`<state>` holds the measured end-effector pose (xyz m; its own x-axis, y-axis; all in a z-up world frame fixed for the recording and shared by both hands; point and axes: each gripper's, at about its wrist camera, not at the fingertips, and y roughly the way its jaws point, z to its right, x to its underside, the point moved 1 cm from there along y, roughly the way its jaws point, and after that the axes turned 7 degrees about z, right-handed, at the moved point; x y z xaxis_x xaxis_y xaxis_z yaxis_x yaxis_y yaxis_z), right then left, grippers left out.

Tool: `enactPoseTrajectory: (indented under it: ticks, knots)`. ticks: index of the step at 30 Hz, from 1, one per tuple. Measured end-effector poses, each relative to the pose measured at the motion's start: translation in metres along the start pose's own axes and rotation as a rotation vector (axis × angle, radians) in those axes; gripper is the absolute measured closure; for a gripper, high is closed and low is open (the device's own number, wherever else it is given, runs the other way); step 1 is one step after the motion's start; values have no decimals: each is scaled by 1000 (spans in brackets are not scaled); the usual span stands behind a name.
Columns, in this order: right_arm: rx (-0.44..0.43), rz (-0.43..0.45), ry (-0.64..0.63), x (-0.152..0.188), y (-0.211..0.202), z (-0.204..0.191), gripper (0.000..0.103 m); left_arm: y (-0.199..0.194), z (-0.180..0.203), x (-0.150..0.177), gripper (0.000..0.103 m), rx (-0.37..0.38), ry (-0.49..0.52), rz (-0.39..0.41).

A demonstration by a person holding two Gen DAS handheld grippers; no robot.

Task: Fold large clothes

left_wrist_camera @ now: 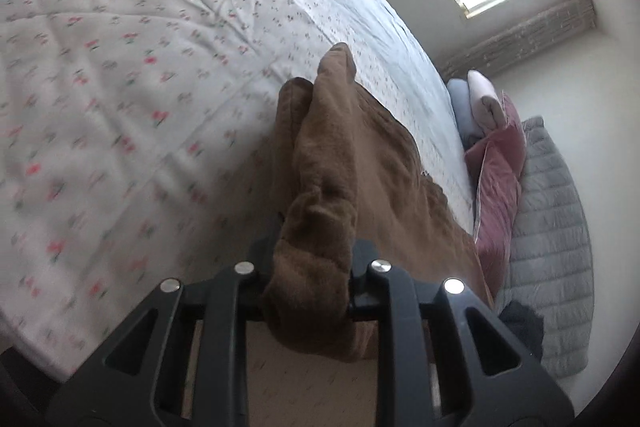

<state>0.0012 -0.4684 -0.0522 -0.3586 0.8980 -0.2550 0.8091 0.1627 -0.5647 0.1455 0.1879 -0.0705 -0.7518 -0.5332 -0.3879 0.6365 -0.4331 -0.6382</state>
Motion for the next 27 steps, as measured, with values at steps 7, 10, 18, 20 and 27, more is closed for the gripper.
enactPoseTrajectory:
  ticks: [7, 10, 18, 20, 27]
  knots:
    - [202, -69, -31, 14, 2, 41, 63, 20, -16, 32, 62, -215, 166, -94]
    - [316, -38, -62, 3, -8, 49, 47, 15, -15, 27, 54, -293, 287, -72]
    - [287, 62, -287, -49, 1, -21, 32, 54, 29, -48, 28, -169, 420, -26]
    - [233, 43, -322, -62, 31, -37, 32, 80, 35, -73, 28, -167, 400, -21]
    - [108, -14, -231, -104, 101, -55, 32, 169, 50, -116, 45, -188, 400, -93]
